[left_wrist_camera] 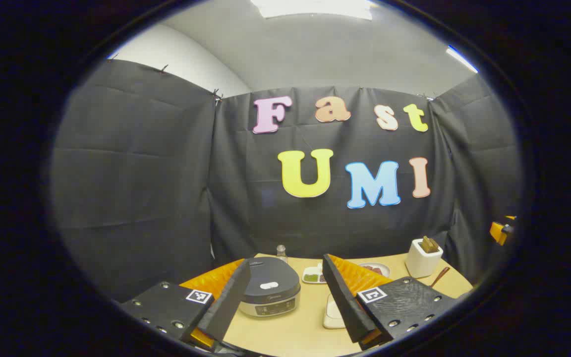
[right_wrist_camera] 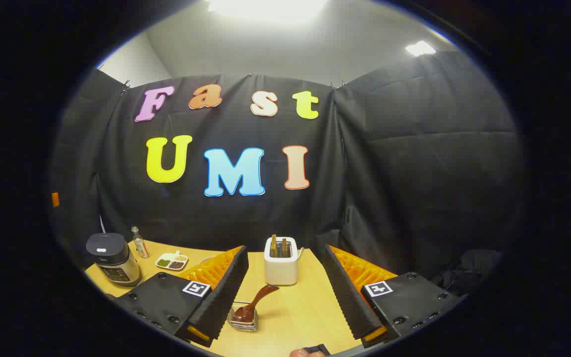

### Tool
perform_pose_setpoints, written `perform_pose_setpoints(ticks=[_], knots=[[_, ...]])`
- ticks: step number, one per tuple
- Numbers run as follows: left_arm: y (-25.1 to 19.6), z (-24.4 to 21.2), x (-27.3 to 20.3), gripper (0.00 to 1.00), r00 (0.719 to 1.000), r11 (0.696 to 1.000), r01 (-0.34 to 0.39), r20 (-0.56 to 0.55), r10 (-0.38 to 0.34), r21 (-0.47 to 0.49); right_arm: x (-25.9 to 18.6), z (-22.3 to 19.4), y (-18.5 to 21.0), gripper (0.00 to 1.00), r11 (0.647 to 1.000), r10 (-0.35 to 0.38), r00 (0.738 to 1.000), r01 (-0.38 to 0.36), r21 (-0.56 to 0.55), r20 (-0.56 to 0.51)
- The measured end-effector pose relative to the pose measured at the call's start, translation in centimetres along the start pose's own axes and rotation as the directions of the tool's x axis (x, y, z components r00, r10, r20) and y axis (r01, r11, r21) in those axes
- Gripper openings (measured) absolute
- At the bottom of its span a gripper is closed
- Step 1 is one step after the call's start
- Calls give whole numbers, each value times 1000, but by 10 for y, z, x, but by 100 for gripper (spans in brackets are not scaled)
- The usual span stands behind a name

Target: Close the left gripper, press the button to open the rice cooker; take a wooden spoon from the chopstick holder with the right hand, scoop a spoonful of rice and pour it into the rice cooker, then put the wooden spoon back into the chopstick holder.

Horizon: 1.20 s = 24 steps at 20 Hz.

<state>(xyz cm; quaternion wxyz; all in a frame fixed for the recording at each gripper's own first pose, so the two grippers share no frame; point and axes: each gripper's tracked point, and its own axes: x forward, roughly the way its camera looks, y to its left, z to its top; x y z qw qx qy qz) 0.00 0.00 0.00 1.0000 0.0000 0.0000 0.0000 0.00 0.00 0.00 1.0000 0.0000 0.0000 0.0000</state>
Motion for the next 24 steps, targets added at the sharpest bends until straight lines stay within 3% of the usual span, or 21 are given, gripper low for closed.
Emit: perform_pose_setpoints(ticks=[6, 24], knots=[[14, -29, 30, 90, 996, 996, 78, -40, -80, -47, -9, 5, 31, 97, 1000, -15, 1000, 15, -3, 14], [61, -58, 93, 91, 987, 987, 151, -45, -154, -56, -22, -18, 79, 97, 997, -77, 997, 77, -6, -30]])
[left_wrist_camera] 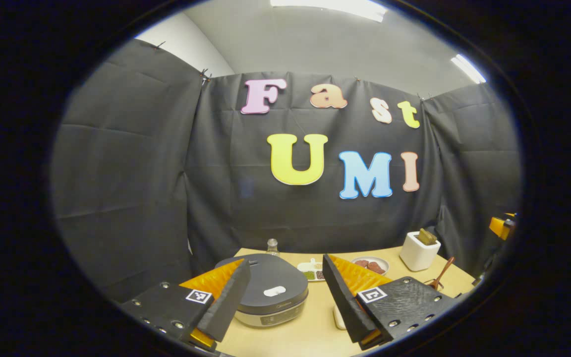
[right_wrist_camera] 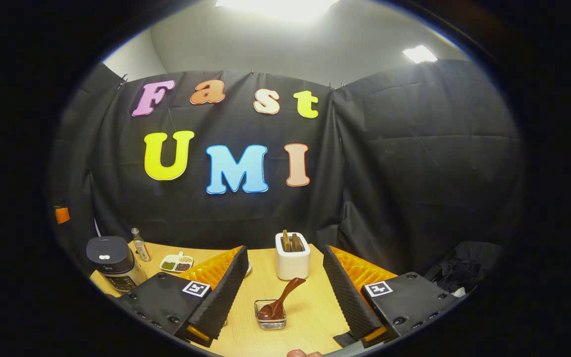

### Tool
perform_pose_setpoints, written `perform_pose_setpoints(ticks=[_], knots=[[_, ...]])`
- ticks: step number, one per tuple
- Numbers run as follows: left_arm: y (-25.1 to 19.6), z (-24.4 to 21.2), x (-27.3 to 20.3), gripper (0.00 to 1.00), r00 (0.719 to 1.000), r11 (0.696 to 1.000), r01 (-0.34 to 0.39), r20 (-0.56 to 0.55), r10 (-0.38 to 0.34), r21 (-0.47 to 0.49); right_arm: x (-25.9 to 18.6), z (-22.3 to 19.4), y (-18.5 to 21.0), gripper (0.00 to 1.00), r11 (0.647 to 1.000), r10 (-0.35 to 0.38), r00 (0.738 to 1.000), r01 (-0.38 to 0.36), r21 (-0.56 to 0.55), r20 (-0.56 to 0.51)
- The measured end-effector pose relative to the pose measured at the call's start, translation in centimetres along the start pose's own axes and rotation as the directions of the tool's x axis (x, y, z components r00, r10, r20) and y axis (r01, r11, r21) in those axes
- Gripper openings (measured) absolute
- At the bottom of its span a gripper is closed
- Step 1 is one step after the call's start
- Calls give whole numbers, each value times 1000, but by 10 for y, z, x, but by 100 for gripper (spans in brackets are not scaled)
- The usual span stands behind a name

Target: Close the left gripper, press the button to open the rice cooker; take a wooden spoon from the chopstick holder with the right hand, scoop a spoonful of rice and pour it into the rice cooker, then put the wooden spoon back into the chopstick holder.

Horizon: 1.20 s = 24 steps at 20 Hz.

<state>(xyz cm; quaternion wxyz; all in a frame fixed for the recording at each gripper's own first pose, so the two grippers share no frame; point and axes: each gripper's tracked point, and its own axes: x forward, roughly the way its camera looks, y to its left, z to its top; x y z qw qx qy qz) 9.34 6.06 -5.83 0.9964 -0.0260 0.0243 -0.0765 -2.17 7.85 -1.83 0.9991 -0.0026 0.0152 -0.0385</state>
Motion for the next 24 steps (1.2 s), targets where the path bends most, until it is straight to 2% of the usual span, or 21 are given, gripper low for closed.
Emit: perform_pose_setpoints(ticks=[4, 5, 7, 8, 11, 12, 14, 16, 17, 19, 21, 22, 24], knots=[[8, -1, 5, 91, 999, 999, 34, -27, -34, 4, -6, -6, 1, 94, 1000, -6, 1000, 6, -18, -8], [4, -3, 9, 91, 998, 998, 56, -36, -56, -1, -8, -6, 2, 97, 1000, -9, 1000, 9, -16, -10], [6, -2, 16, 74, 997, 998, 61, -40, -62, -15, -10, -11, 3, 97, 1000, -12, 1000, 12, -7, -16], [2, -3, 17, 65, 995, 996, 88, -49, -89, -18, -10, -14, 3, 97, 1000, -12, 1000, 12, -6, -23], [6, 1, 27, 40, 996, 997, 79, -40, -78, 19, -9, -15, 0, 94, 1000, -19, 999, 19, -10, -31], [10, 2, 30, 31, 997, 997, 64, -45, -62, 32, -9, -15, -1, 97, 1000, -24, 999, 24, -13, -30], [4, -2, 38, 14, 994, 995, 92, -69, -90, 27, -8, -17, -4, 97, 999, -37, 999, 36, -24, -30], [3, -7, 48, 11, 991, 995, 102, -92, -101, 11, -9, -17, -5, 97, 999, -43, 999, 42, -23, -31], [10, -10, 58, 8, 991, 996, 86, -102, -85, -1, -9, -18, -6, 97, 999, -47, 998, 47, -21, -32], [8, -21, 67, 0, 985, 994, 102, -139, -105, -31, -12, -20, -9, 97, 998, -60, 998, 59, -19, -35], [8, -31, 81, 0, 976, 993, 112, -180, -119, -48, -12, -23, -14, 94, 997, -77, 996, 77, -15, -41], [10, -36, 91, 1, 973, 992, 109, -199, -119, -62, -13, -25, -15, 97, 996, -85, 995, 85, -9, -47], [8, -53, 105, 2, 951, 987, 129, -269, -151, -98, -14, -25, -19, 94, 995, -101, 994, 101, -1, -48]])
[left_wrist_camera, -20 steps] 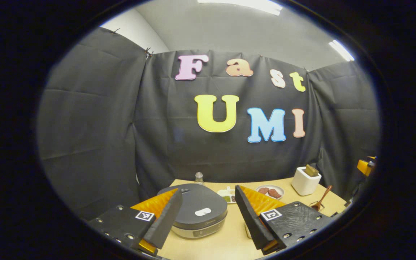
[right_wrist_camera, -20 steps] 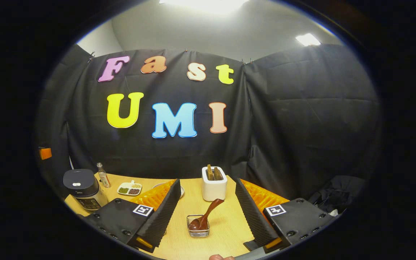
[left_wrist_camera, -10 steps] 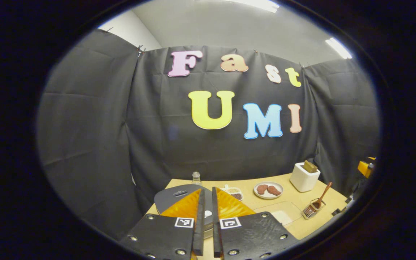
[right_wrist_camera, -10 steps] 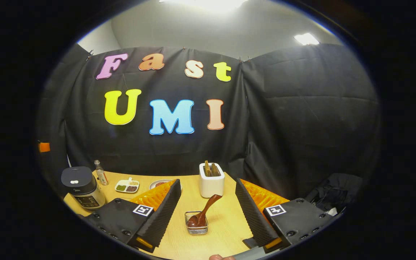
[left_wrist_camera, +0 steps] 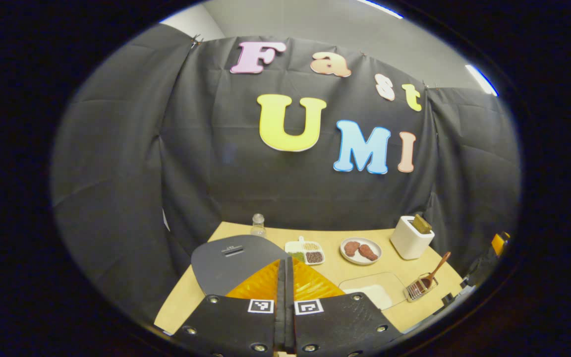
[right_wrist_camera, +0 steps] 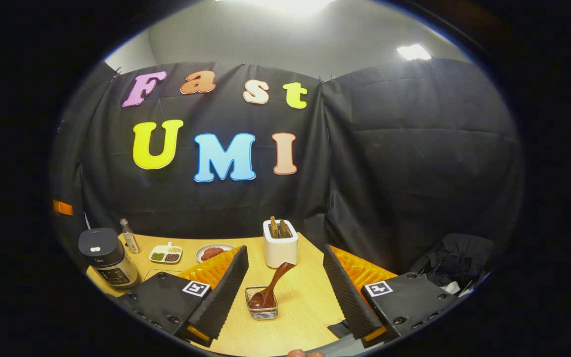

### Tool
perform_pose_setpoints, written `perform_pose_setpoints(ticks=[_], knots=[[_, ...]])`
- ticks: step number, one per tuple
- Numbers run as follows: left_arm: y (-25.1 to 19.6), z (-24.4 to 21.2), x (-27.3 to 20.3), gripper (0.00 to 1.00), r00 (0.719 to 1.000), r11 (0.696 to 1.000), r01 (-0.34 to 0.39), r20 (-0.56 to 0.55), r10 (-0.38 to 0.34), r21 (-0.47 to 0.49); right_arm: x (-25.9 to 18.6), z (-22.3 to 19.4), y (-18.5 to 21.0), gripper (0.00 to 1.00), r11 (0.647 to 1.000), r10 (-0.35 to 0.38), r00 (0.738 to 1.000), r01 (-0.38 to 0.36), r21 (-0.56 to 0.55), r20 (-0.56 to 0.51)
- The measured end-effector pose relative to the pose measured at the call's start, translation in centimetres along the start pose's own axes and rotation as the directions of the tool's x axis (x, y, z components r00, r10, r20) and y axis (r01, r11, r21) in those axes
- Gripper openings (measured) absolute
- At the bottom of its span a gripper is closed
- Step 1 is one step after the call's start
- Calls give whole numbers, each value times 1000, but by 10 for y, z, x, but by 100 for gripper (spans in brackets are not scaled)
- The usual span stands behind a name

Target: Close the left gripper, press the button to open the rice cooker; take a wooden spoon from the chopstick holder with the right hand, scoop a spoonful of rice and pour it into the rice cooker, then put the wooden spoon back into the chopstick holder.

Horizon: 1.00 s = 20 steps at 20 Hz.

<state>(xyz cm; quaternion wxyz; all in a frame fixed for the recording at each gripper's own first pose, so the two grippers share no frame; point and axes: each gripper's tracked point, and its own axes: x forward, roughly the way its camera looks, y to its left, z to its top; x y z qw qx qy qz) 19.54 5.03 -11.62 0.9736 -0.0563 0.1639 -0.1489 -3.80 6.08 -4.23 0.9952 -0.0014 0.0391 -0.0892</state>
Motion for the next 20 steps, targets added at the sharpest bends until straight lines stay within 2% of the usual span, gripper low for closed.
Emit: perform_pose_setpoints(ticks=[1, 3, 7, 10, 13, 15, 20], knots=[[7, -7, 12, 1, 1000, 1000, -1, -30, 1, -3, -1, 0, -1, 97, 1000, -7, 1000, 7, -3, 1], [13, -16, 30, 1, 997, 1000, 4, -79, -5, -13, -3, 0, -5, 94, 1000, -19, 1000, 19, -16, 2], [15, -45, 64, 0, 983, 992, 31, -177, -53, -126, -8, -3, -13, 97, 999, -43, 999, 43, -22, -4], [23, -73, 84, 1, 964, 993, 21, -259, -52, -119, -13, -8, -20, 94, 998, -61, 998, 61, -21, -12], [23, -92, 99, 1, 952, 994, 8, -304, -41, -110, -14, -15, -23, 97, 997, -73, 997, 73, -15, -30], [27, -97, 101, 1, 948, 996, -2, -318, -27, -91, -15, -19, -20, 97, 997, -73, 996, 73, -2, -44], [25, -110, 107, 1, 935, 992, 5, -352, -49, -125, -11, -25, -9, 94, 998, -56, 996, 56, -5, -63]])
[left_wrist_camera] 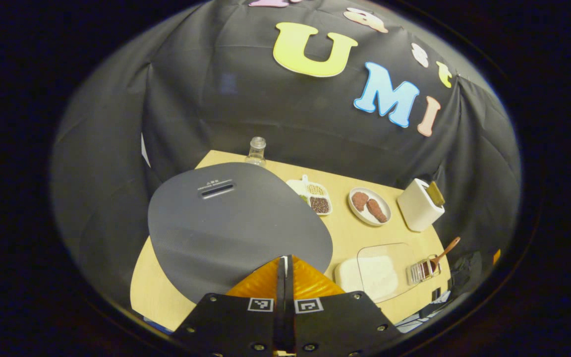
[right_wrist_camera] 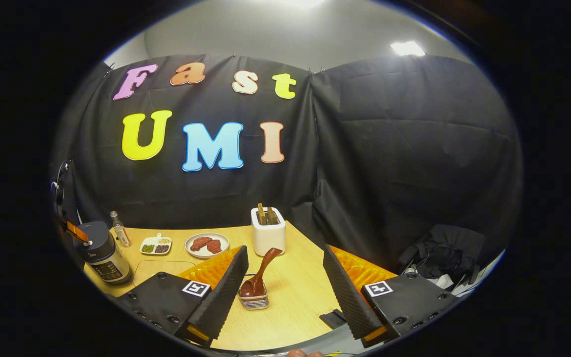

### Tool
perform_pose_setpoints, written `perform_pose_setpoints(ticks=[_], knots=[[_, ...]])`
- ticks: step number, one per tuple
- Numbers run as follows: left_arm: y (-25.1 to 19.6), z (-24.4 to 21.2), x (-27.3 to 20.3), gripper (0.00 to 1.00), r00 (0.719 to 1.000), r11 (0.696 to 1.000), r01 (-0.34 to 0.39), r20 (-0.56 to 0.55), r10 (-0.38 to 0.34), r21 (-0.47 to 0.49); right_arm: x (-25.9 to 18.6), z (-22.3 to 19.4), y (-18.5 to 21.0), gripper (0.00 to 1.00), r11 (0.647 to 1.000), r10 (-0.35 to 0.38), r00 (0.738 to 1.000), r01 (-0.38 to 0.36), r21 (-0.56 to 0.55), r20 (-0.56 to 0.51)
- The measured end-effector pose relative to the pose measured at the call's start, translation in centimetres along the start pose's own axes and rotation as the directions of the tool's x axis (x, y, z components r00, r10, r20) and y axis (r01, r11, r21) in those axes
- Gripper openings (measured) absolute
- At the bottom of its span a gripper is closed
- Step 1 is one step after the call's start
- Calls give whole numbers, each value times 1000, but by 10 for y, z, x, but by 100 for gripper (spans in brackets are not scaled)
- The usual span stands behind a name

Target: Close the left gripper, press the button to open the rice cooker; take a wooden spoon from the chopstick holder with the right hand, scoop a spoonful of rice and pour it into the rice cooker, then put the wooden spoon back into the chopstick holder.

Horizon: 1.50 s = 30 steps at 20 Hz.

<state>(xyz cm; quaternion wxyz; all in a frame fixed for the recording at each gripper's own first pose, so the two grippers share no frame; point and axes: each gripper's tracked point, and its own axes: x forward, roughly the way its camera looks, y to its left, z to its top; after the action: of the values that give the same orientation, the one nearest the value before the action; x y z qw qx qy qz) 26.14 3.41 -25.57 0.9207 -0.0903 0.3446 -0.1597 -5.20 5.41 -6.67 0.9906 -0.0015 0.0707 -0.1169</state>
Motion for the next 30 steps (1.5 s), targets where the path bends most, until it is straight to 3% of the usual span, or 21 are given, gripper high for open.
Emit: perform_pose_setpoints(ticks=[6, 12, 16, 23, 27, 29, 30], knots=[[1, -6, 2, 1, 1000, 1000, 21, -18, -22, -6, 5, -4, 13, 94, 1000, 20, 1000, -20, -22, -7], [4, -6, 2, 1, 998, 992, 57, -20, -60, -109, 4, -11, 13, 94, 999, 27, 999, -27, -25, -27], [1, -13, 5, 2, 997, 997, 40, -60, -44, -66, 2, -15, 9, 94, 1000, 18, 999, -18, -11, -39], [-1, -9, 3, 2, 1000, 1000, 11, -21, -11, -13, -7, -20, 5, 94, 1000, 8, 999, -9, -12, -44], [-7, 19, -20, 2, 995, 998, -29, 94, 24, 55, -11, -14, 2, 94, 1000, -2, 999, 2, -16, -32], [-9, 52, -46, 5, 980, 993, -69, 191, 50, 95, -11, -15, 4, 94, 1000, 2, 999, -3, -21, -33], [-11, 73, -62, 2, 966, 990, -93, 252, 63, 109, -11, -15, 5, 94, 1000, 4, 999, -5, -27, -37]])
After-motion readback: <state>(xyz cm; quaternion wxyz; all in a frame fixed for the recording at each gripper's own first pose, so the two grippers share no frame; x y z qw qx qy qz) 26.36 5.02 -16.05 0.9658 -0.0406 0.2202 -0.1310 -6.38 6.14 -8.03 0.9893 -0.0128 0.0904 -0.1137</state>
